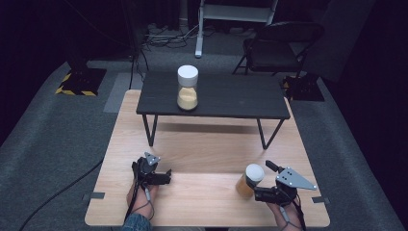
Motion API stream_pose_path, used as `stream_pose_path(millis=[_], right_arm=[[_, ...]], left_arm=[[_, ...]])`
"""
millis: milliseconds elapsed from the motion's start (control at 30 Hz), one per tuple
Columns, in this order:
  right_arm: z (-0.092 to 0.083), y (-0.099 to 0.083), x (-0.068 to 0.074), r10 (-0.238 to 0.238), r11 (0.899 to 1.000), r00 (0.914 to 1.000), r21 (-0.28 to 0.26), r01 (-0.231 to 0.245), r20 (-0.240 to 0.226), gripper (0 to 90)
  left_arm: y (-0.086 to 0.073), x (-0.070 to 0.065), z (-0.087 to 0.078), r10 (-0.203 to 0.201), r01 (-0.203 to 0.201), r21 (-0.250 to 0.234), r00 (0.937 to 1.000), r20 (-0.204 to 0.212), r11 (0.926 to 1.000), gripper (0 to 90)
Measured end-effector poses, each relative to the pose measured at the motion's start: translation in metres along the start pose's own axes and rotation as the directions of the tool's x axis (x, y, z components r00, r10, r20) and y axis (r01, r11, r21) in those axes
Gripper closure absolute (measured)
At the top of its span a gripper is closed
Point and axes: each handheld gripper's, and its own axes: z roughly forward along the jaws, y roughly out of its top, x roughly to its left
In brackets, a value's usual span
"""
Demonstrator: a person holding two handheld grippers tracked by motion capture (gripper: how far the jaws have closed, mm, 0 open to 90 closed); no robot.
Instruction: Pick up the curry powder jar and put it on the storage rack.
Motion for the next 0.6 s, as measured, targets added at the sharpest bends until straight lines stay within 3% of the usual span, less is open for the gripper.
stream_pose_path(millis=[267,400,600], right_arm=[[0.012,-0.010,0.003,-0.002,0.999,1.0000,0.041,0.002,0.008,13.9],[0.016,-0.015,0.005,-0.019,0.998,0.9998,0.051,0.019,0.005,20.9],[0.018,-0.019,-0.003,0.003,0.998,0.9998,0.061,-0.002,-0.021,32.7]], left_arm=[[0.000,0.000,0.000,0.000,0.000,0.000,1.0000,0.000,1.0000,2.4],[0.000,0.000,0.000,0.000,0.000,0.000,1.0000,0.000,1.0000,2.4],[0.000,0.000,0.000,0.000,0.000,0.000,1.0000,0.000,1.0000,2.4]])
